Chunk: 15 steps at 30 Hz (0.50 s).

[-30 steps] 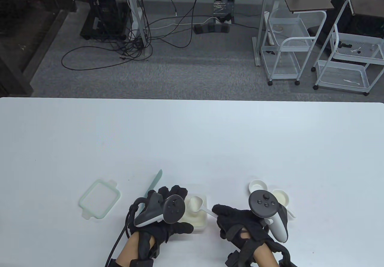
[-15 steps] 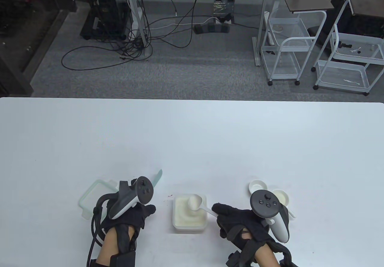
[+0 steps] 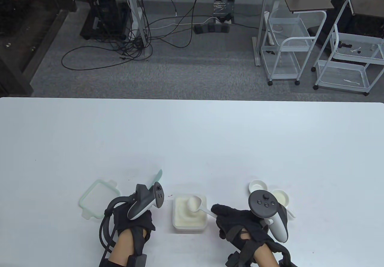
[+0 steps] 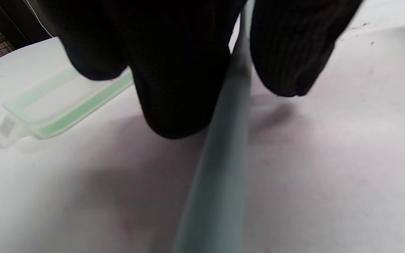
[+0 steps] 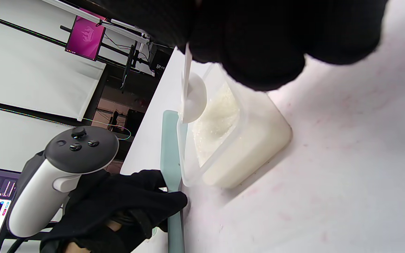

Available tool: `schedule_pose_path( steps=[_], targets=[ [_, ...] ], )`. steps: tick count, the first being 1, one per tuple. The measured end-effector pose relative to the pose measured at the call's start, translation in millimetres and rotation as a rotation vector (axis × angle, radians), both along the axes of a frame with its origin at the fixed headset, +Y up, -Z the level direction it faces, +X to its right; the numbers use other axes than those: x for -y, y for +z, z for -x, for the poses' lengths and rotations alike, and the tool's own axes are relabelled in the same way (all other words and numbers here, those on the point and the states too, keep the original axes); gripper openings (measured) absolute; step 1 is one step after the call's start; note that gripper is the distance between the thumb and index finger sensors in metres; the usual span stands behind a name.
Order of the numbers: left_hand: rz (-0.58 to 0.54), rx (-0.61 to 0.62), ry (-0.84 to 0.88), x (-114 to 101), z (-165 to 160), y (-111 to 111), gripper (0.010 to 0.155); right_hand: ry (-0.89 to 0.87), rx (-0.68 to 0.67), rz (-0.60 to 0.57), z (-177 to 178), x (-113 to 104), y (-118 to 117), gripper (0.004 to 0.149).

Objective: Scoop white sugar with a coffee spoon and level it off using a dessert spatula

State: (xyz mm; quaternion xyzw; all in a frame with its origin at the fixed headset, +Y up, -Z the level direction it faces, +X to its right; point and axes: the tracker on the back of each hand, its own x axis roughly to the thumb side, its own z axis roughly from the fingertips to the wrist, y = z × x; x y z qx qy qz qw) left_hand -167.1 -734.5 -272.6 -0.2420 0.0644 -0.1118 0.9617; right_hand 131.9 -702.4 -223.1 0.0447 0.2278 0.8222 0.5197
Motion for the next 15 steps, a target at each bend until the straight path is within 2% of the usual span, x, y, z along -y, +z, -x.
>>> schedule_pose_path(
  steps=[7, 10, 12, 15],
  targets=[
    [-0.038, -0.006, -0.042, 1.3, -4.0, -0.2, 0.068, 0.008, -0.004, 0.005, 0.8, 0.0, 0.2, 0.047],
    [-0.049, -0.019, -0.003, -4.4, -2.5, 0.2, 0.062, 0.003, -0.002, 0.004, 0.5, -0.3, 0.0, 0.047],
    [-0.066, -0.028, 0.078, -15.5, -0.7, 2.4, 0.062, -0.004, 0.002, 0.004, -0.1, -0.8, -0.4, 0.047],
    [-0.041, -0.014, 0.314, -37.3, -1.3, 9.0, 0.062, -0.017, 0.006, 0.011, -1.5, -0.3, -1.1, 0.047]
  ],
)
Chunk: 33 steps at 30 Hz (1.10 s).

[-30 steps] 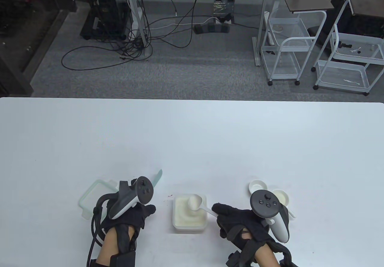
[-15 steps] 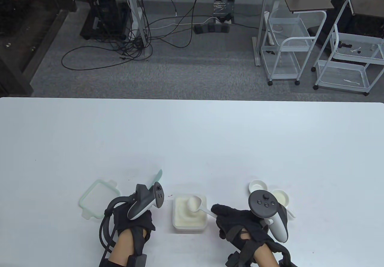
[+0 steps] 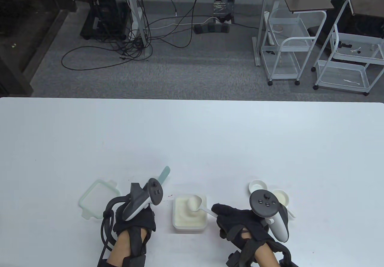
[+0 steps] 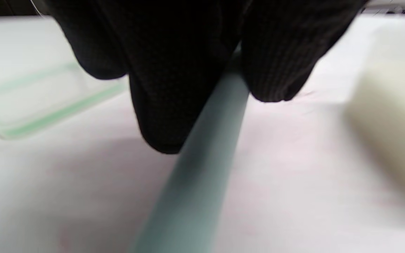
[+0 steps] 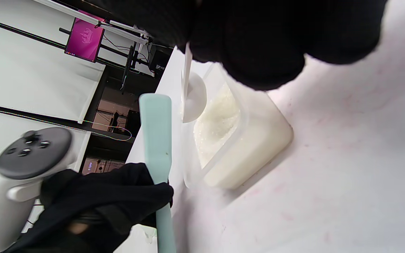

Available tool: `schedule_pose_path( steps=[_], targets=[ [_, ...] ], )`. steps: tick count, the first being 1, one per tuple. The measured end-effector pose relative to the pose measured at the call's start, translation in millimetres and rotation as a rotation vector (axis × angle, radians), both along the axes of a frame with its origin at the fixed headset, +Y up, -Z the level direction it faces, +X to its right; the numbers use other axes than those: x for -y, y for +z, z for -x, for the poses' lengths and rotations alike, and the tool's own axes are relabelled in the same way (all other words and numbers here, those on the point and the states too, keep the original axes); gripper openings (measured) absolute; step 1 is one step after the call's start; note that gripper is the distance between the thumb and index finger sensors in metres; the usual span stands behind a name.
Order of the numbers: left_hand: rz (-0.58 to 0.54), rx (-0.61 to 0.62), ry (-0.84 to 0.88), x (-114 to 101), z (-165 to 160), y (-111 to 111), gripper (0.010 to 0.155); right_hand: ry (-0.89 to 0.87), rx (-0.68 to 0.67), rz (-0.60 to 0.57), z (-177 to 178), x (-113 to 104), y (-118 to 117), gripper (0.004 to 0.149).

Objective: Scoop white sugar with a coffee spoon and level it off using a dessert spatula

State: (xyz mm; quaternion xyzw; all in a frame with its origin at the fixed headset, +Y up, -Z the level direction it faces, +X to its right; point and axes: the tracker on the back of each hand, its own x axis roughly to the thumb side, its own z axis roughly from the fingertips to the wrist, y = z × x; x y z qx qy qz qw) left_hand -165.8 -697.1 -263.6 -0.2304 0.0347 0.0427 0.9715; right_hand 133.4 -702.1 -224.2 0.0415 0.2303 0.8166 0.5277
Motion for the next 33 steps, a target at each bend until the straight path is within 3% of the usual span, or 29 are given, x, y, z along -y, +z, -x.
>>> schedule_pose_path(
  steps=[4, 7, 19, 33],
  targets=[
    [0.084, 0.123, 0.304, -21.7, -14.8, 12.6, 0.061, -0.022, -0.003, 0.012, 0.2, 0.8, 0.2, 0.047],
    [0.069, 0.206, 0.355, -33.2, -32.7, 23.6, 0.061, -0.021, -0.005, 0.011, 0.5, 0.6, 0.4, 0.047],
    [0.185, 0.267, 0.330, -16.0, -54.8, 29.3, 0.062, -0.052, -0.005, 0.028, -1.0, 0.6, -0.2, 0.048],
    [0.151, 0.225, 0.148, -11.1, -49.4, 25.8, 0.062, -0.109, -0.011, 0.079, -4.5, 2.2, -0.5, 0.048]
  ],
)
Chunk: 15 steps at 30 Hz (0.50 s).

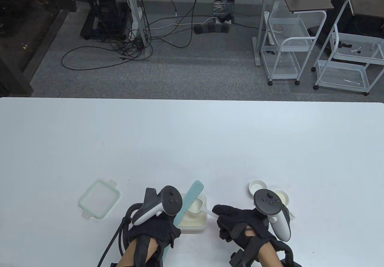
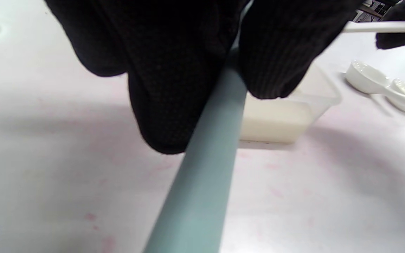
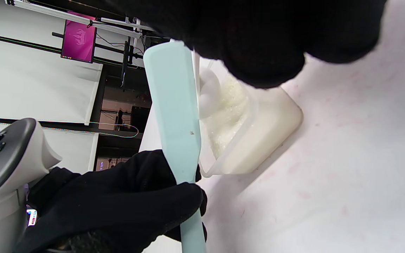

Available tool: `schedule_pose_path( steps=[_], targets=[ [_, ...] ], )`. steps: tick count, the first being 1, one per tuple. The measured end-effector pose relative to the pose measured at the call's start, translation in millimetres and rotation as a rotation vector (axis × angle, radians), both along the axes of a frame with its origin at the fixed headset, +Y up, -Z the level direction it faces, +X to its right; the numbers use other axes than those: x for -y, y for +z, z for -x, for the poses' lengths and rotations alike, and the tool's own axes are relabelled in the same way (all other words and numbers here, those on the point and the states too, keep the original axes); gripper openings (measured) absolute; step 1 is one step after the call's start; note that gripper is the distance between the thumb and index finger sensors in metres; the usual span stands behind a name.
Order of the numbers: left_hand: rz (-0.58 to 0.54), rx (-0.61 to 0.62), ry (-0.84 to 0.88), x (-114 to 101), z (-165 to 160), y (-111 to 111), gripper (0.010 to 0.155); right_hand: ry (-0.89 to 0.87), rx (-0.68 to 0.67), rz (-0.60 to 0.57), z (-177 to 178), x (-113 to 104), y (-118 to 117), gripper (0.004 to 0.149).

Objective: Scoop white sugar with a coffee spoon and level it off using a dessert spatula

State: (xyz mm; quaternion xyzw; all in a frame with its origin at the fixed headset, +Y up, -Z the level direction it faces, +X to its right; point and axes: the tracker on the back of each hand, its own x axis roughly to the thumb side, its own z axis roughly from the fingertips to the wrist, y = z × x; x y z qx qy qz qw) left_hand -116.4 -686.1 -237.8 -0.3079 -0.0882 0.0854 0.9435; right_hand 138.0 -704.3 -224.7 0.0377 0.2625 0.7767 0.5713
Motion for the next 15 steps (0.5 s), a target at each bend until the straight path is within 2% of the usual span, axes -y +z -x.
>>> schedule_pose_path(
  steps=[12, 15],
  targets=[
    [-0.030, -0.025, -0.037, -4.9, 5.4, -0.4, 0.062, 0.025, -0.003, 0.007, -2.1, -2.3, 0.7, 0.048],
    [-0.123, -0.048, -0.068, -10.5, 7.8, -0.5, 0.061, 0.014, 0.010, -0.006, -6.6, -6.6, 1.1, 0.048]
  ],
)
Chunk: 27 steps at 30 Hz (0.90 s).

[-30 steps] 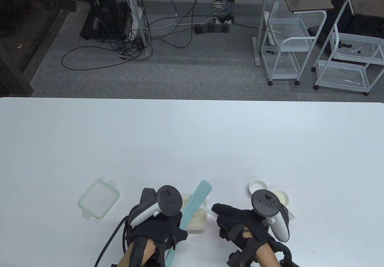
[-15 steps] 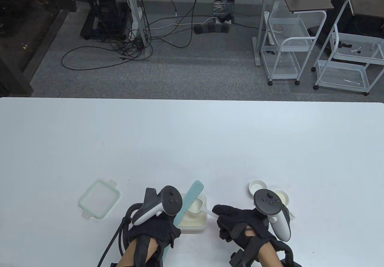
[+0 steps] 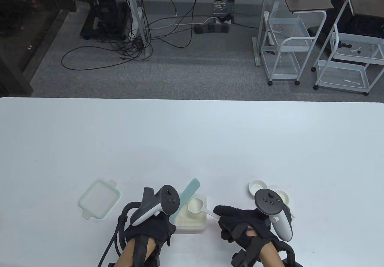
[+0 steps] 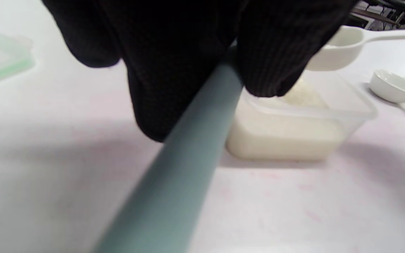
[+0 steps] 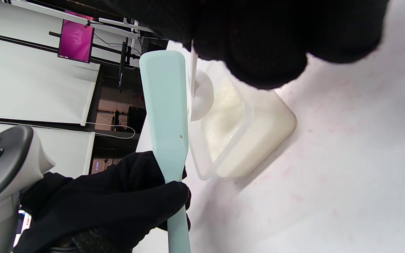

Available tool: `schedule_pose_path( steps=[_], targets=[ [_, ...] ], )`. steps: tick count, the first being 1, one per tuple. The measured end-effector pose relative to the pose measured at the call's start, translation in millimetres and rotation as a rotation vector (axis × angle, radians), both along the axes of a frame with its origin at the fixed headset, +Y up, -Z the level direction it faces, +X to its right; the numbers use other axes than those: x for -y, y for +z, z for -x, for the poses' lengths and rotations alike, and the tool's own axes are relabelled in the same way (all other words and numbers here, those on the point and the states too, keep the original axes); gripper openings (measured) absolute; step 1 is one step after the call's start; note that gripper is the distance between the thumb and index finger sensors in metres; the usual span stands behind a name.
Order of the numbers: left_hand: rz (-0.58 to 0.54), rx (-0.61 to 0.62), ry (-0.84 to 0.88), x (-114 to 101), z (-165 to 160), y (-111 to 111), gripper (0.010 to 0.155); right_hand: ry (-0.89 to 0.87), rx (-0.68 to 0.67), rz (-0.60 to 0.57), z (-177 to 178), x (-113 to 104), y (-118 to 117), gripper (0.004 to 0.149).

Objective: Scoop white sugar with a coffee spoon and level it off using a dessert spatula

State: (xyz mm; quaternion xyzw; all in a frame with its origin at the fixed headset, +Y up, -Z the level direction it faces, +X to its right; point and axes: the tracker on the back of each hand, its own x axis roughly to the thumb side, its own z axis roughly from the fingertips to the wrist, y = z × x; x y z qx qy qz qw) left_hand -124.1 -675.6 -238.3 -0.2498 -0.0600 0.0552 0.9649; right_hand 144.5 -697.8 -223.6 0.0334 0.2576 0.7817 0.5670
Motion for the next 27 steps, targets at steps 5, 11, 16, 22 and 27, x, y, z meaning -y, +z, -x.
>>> schedule_pose_path(
  steps=[5, 11, 16, 22, 27],
  targets=[
    [-0.113, 0.002, -0.048, -10.6, 4.1, 0.7, 0.059, -0.039, -0.003, -0.007, -8.7, -7.2, 0.7, 0.048],
    [-0.132, 0.000, -0.029, -16.5, 9.4, 0.4, 0.058, -0.067, -0.005, -0.005, -13.0, -9.1, 0.6, 0.047],
    [-0.146, -0.004, -0.002, -13.8, 8.9, -0.8, 0.058, -0.074, -0.024, 0.002, -10.3, -8.8, 1.2, 0.047],
    [-0.179, 0.021, -0.143, -8.2, -2.3, 1.4, 0.060, -0.073, -0.033, -0.002, -8.4, -9.1, 1.6, 0.047],
    [-0.076, 0.015, -0.208, -2.8, -1.7, 1.9, 0.058, -0.071, -0.031, -0.006, -9.0, -9.1, 1.4, 0.047]
  ],
)
